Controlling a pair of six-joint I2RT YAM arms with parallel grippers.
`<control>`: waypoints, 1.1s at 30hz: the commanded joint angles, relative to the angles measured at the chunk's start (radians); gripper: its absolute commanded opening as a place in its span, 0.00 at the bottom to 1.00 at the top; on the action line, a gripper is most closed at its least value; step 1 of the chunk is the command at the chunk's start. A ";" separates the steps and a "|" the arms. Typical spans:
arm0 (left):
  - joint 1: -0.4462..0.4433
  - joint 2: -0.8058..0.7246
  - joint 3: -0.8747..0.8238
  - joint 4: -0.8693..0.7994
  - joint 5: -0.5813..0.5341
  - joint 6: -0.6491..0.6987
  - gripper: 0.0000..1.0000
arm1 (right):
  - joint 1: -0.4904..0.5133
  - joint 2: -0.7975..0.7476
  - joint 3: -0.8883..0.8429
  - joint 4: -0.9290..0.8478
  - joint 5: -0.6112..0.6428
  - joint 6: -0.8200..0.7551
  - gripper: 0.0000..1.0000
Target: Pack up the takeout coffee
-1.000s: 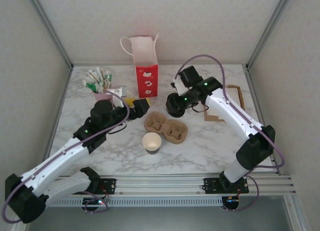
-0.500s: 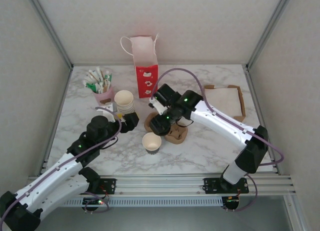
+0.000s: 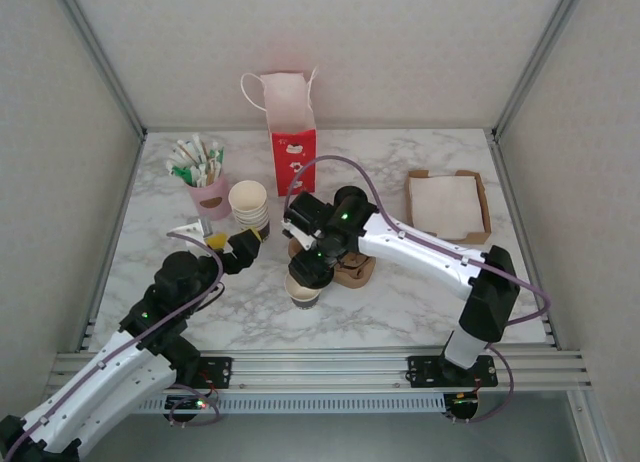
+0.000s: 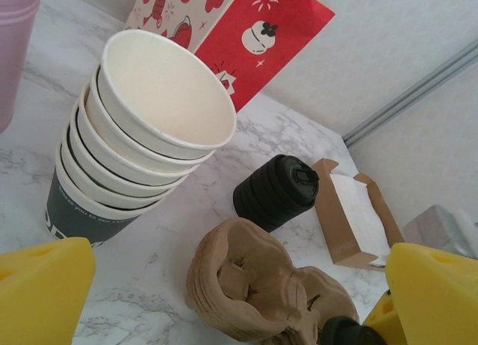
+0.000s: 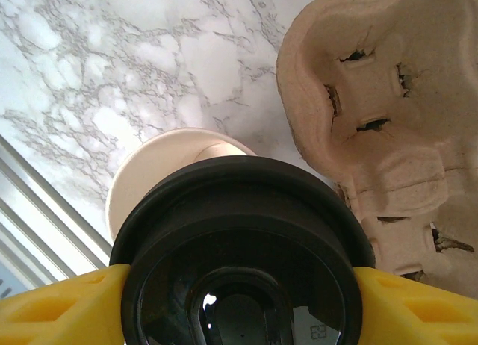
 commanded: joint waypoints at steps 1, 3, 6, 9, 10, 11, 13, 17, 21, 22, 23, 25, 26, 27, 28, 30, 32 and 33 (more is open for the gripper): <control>0.009 -0.005 -0.008 0.001 -0.026 -0.009 1.00 | 0.022 0.026 -0.004 0.015 0.010 0.015 0.71; 0.009 -0.003 -0.009 0.003 -0.028 -0.008 1.00 | 0.030 0.039 0.002 0.017 0.009 0.015 0.71; 0.010 -0.006 -0.010 0.004 -0.032 -0.005 1.00 | 0.041 0.060 0.010 0.020 0.004 0.016 0.71; 0.009 -0.005 -0.012 0.008 -0.032 -0.003 1.00 | 0.050 0.076 0.015 0.020 0.008 0.017 0.71; 0.009 -0.004 -0.013 0.010 -0.032 -0.003 1.00 | 0.050 0.080 0.017 0.020 0.009 0.016 0.71; 0.009 -0.003 -0.014 0.012 -0.031 -0.001 1.00 | 0.051 0.083 0.016 0.020 0.009 0.018 0.71; 0.010 0.001 -0.014 0.013 -0.032 0.000 1.00 | 0.055 0.088 0.018 0.022 0.007 0.018 0.71; 0.010 0.001 -0.015 0.016 -0.029 0.001 1.00 | 0.058 0.094 0.021 0.023 0.003 0.020 0.71; 0.011 0.001 -0.018 0.017 -0.029 0.003 1.00 | 0.065 0.100 0.028 0.023 0.000 0.020 0.71; 0.010 0.001 -0.020 0.017 -0.029 0.005 1.00 | 0.066 0.102 0.030 0.025 0.000 0.019 0.71; 0.010 0.000 -0.020 0.017 -0.029 0.004 1.00 | 0.067 0.105 0.031 0.024 0.000 0.020 0.71; 0.010 -0.002 -0.020 0.015 -0.029 0.004 1.00 | 0.069 0.110 0.037 0.024 -0.001 0.020 0.71; 0.011 -0.003 -0.022 0.014 -0.029 0.005 1.00 | 0.070 0.112 0.040 0.023 0.000 0.020 0.71; 0.010 -0.005 -0.021 0.014 -0.031 0.006 1.00 | 0.071 0.115 0.042 0.023 0.000 0.020 0.71; 0.011 -0.006 -0.021 0.012 -0.031 0.006 1.00 | 0.072 0.117 0.046 0.022 0.000 0.020 0.71; 0.011 -0.008 -0.021 0.010 -0.032 0.006 1.00 | 0.075 0.121 0.052 0.018 0.000 0.020 0.71; 0.012 -0.008 -0.020 0.008 -0.032 0.008 1.00 | 0.077 0.123 0.061 0.012 0.003 0.018 0.71; 0.011 -0.009 -0.021 0.010 -0.032 0.008 1.00 | 0.080 0.124 0.062 0.012 0.004 0.018 0.71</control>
